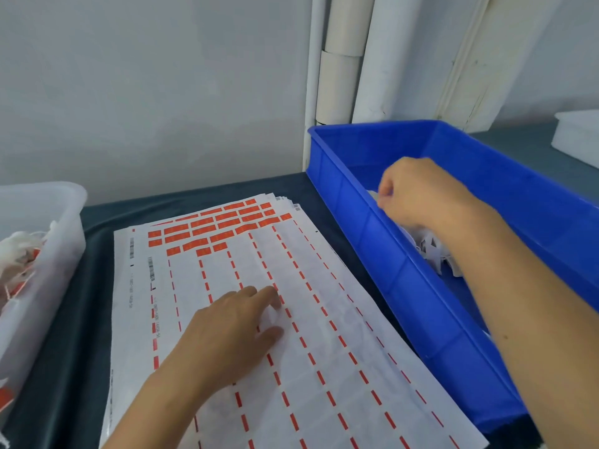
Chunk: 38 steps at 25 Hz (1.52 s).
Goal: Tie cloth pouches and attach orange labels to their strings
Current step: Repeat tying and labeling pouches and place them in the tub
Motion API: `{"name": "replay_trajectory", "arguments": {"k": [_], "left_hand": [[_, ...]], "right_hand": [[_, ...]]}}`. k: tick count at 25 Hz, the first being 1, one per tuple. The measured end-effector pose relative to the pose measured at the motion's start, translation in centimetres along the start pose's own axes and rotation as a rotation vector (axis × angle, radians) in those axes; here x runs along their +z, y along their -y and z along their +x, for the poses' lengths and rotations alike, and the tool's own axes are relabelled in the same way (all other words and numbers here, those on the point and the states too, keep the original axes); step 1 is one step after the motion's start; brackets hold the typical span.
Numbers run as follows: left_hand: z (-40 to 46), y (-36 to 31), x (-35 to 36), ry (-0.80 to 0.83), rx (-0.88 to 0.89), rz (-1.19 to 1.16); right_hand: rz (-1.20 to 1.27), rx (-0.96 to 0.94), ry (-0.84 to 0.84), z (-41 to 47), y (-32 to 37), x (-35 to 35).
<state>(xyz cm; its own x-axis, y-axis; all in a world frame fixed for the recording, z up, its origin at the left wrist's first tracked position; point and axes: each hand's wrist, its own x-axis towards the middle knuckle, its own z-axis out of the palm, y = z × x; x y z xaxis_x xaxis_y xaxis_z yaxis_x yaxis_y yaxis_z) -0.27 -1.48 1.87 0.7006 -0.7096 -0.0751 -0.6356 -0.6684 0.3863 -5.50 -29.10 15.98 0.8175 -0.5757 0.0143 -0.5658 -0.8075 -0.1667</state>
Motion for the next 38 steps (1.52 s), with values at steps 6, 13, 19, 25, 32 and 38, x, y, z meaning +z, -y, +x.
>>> {"name": "replay_trajectory", "arguments": {"k": [6, 13, 19, 25, 32, 38], "left_hand": [[0.3, -1.2, 0.4, -0.036, 0.032, -0.022], [0.7, -2.7, 1.0, -0.003, 0.082, -0.045], [0.3, -2.5, 0.7, -0.013, 0.085, -0.063], [-0.1, -1.6, -1.0, -0.213, 0.014, -0.105], [-3.2, 1.8, -4.3, -0.457, -0.05, -0.467], [-3.8, 4.2, -3.1, -0.423, -0.132, -0.695]], "right_hand": [[-0.062, 0.055, 0.26, 0.0, -2.2, 0.9], [-0.166, 0.063, 0.13, 0.1, -2.0, 1.7], [-0.149, 0.058, -0.185, -0.5, -0.8, 1.1], [-0.071, -0.093, -0.37, -2.6, 1.8, -2.7], [0.121, -0.476, -0.083, -7.2, 10.3, -1.0], [0.387, -0.63, 0.276, -7.4, 14.8, 7.5]]}}
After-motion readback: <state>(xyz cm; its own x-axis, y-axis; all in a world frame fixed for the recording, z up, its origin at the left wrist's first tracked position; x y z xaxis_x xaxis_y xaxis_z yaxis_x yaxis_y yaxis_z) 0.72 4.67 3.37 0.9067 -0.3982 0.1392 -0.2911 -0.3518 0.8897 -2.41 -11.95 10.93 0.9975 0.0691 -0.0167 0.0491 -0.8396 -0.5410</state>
